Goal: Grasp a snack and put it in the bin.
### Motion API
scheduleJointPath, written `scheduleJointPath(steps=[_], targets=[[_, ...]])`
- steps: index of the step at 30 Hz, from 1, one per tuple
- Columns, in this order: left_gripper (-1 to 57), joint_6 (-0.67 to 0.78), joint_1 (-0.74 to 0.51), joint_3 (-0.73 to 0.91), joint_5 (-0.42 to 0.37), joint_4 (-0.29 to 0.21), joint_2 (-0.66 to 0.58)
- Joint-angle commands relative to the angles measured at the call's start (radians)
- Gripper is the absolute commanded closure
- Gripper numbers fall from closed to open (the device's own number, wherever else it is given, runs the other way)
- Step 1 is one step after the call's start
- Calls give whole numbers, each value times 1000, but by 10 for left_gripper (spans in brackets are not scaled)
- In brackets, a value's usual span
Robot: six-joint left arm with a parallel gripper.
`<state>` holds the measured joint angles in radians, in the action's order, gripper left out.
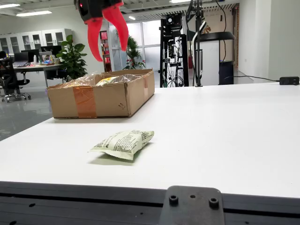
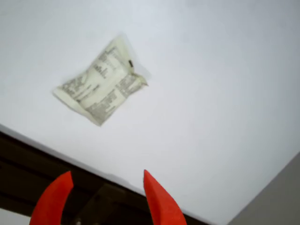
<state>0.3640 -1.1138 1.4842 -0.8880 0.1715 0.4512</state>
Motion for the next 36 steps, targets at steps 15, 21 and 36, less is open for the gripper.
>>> scheduleJointPath(steps=[15, 21, 36], targets=[[146, -384, 18, 13, 60, -53, 60], [134, -493, 22, 14, 96, -94, 104], [134, -615, 57, 26, 198, -125, 237]])
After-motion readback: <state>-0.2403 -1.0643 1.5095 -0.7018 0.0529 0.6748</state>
